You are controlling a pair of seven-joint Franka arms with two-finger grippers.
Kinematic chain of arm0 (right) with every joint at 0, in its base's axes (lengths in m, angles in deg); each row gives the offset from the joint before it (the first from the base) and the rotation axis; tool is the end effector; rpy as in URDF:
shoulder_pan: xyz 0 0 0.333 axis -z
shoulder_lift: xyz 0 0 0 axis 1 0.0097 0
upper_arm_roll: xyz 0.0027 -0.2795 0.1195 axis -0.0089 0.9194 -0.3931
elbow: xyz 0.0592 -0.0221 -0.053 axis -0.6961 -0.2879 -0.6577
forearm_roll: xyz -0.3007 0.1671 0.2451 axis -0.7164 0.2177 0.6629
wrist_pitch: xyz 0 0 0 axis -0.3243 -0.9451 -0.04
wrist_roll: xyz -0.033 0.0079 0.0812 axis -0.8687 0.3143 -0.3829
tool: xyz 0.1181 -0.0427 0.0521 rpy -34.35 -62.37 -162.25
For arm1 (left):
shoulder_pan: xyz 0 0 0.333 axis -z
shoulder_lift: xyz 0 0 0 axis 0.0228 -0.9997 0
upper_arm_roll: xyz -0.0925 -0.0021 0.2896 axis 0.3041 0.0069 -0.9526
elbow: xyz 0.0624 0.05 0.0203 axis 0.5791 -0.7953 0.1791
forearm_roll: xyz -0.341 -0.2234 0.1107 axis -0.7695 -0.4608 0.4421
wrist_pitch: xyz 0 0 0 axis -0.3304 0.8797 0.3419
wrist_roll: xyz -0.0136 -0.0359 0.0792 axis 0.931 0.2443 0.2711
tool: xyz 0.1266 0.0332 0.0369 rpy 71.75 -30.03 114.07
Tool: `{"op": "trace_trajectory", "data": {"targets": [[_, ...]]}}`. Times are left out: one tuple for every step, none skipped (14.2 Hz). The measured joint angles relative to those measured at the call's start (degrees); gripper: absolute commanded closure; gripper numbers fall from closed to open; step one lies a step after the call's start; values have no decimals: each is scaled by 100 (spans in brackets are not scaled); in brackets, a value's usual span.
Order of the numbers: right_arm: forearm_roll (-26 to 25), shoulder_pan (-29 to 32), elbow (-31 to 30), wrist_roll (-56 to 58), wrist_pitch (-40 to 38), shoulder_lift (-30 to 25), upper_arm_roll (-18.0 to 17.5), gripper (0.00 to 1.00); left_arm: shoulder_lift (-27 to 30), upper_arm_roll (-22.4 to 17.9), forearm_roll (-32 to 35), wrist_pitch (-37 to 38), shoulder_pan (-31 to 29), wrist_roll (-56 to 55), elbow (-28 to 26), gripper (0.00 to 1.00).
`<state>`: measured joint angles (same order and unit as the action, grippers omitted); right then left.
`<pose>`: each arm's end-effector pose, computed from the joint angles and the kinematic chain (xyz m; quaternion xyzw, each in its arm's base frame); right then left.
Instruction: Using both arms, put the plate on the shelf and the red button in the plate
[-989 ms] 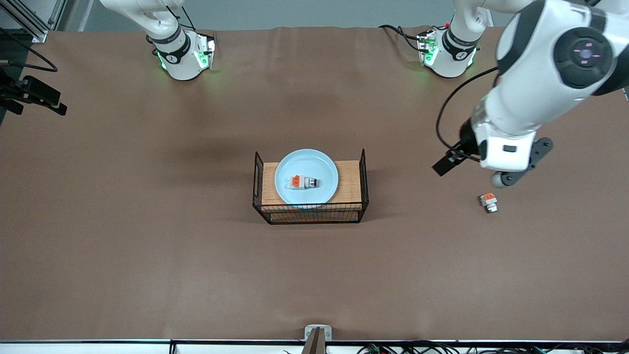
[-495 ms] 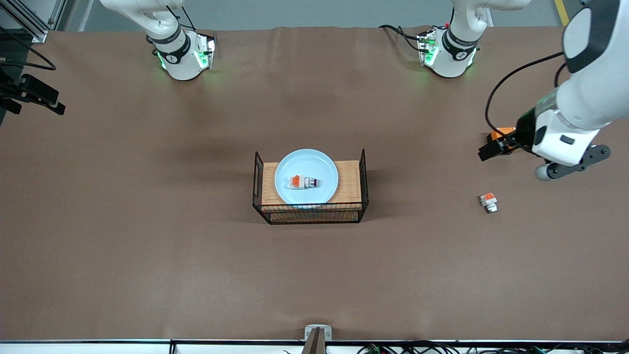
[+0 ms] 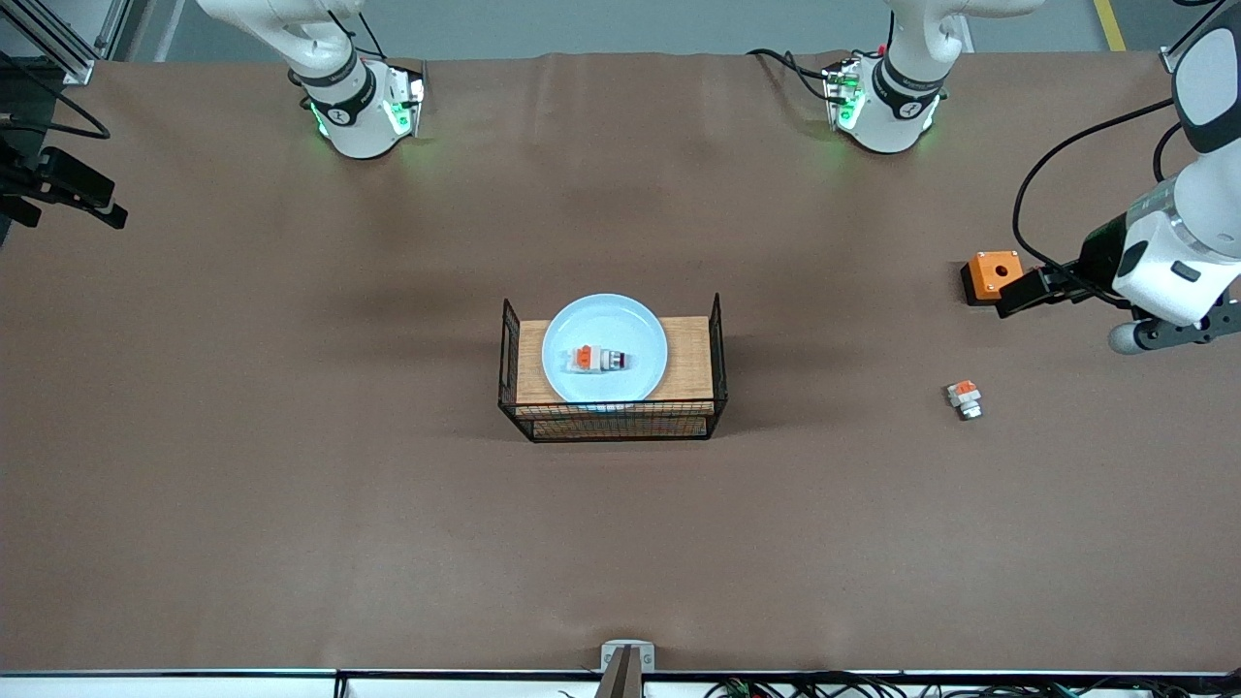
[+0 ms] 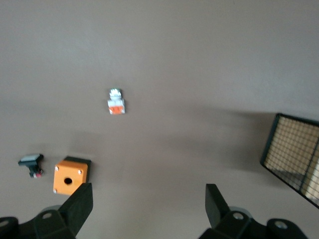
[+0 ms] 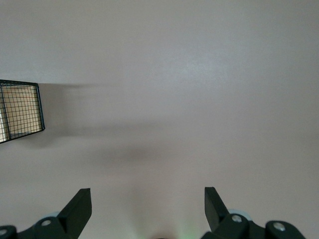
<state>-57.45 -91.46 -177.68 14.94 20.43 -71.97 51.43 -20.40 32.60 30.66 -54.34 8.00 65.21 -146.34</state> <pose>0.5461 -0.0358 0.6189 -0.9996 0.0233 0.0096 0.0130 0.6032 -0.0415 0.5032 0.9945 0.1009 -0.0129 0.0250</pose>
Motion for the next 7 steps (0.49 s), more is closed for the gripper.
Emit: {"op": "trace_trajectory", "data": {"targets": [[0, 0, -1, 0, 0, -1, 0, 0, 106, 0, 116, -118, -31, 50, -162, 1], [0, 0, -1, 0, 1, -1, 0, 0, 179, 0, 208, -174, -40, 66, -261, 1], [0, 0, -2, 0, 1, -1, 0, 0, 232, 0, 248, -198, -40, 70, -318, 1], [0, 0, -3, 0, 2, -2, 0, 0, 267, 0, 264, -202, -42, 95, -342, 1], [0, 0, -6, 0, 6, -2, 0, 0, 286, 0, 268, -207, -46, 176, -343, 1], [0, 0, -9, 0, 9, -2, 0, 0, 301, 0, 268, -221, -51, 256, -343, 1], [0, 0, -12, 0, 10, -2, 0, 0, 317, 0, 268, -246, -54, 310, -335, 1]]}}
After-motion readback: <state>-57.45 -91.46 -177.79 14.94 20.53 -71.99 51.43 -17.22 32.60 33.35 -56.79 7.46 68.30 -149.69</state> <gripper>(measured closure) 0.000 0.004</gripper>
